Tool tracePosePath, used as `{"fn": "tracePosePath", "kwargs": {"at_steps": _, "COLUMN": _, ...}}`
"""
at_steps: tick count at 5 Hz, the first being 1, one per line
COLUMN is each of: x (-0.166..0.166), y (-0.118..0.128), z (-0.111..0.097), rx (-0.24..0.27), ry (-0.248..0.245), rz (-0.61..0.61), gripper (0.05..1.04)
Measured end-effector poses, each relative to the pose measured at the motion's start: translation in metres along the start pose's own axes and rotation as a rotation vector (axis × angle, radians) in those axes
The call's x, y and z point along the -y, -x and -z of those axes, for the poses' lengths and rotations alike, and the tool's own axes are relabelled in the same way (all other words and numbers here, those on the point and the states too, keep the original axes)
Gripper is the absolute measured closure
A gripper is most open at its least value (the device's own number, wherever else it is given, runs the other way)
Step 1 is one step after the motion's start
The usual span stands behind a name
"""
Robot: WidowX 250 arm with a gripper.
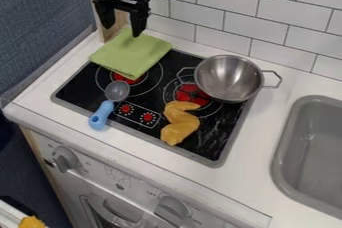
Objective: Move The spon between the burners
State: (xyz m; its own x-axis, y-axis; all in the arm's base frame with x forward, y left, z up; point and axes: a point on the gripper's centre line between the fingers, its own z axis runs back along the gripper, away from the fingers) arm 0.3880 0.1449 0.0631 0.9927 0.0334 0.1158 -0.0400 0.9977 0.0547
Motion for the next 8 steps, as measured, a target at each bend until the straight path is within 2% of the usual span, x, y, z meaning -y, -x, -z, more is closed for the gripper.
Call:
{"fn": "tracePosePath", "kwargs": {"at_steps": 1, "x": 0.003, "y": 0.006, "z": 0.015, "rx": -0.037, "ry": 0.019, "rz": 0.005, "gripper": 0.085}}
{"fn": "tracePosePath", "kwargs": {"at_steps": 2, "x": 0.012, "y": 0.026, "z": 0.019, "rx": -0.05, "ry": 0.071, "rz": 0.024, "gripper": 0.085}}
{"fn": "tracePosePath", "kwargs": {"at_steps": 3, "x": 0.01, "y": 0.051, "z": -0.004, "rx": -0.053, "ry": 0.053, "rz": 0.025, "gripper": 0.085}}
{"fn": "tracePosePath", "kwargs": {"at_steps": 4, "x": 0.023, "y": 0.09, "z": -0.01, "rx": -0.073, "ry": 0.066, "rz": 0.065, "gripper": 0.085}}
{"fn": "tracePosePath", "kwargs": {"at_steps": 5, "x": 0.032, "y": 0.121, "z": 0.005, "rx": -0.136, "ry": 0.071, "rz": 0.107, "gripper": 0.085}}
{"fn": "tracePosePath", "kwargs": {"at_steps": 6, "x": 0.046, "y": 0.138, "z": 0.016, "rx": -0.156, "ry": 0.041, "rz": 0.152, "gripper": 0.085}}
{"fn": "tracePosePath", "kwargs": {"at_steps": 7, "x": 0.05, "y": 0.14, "z": 0.033, "rx": -0.124, "ry": 0.041, "rz": 0.123, "gripper": 0.085}}
{"fn": "tracePosePath", "kwargs": {"at_steps": 8, "x": 0.048, "y": 0.138, "z": 0.039, "rx": -0.131, "ry": 0.031, "rz": 0.098, "gripper": 0.084}}
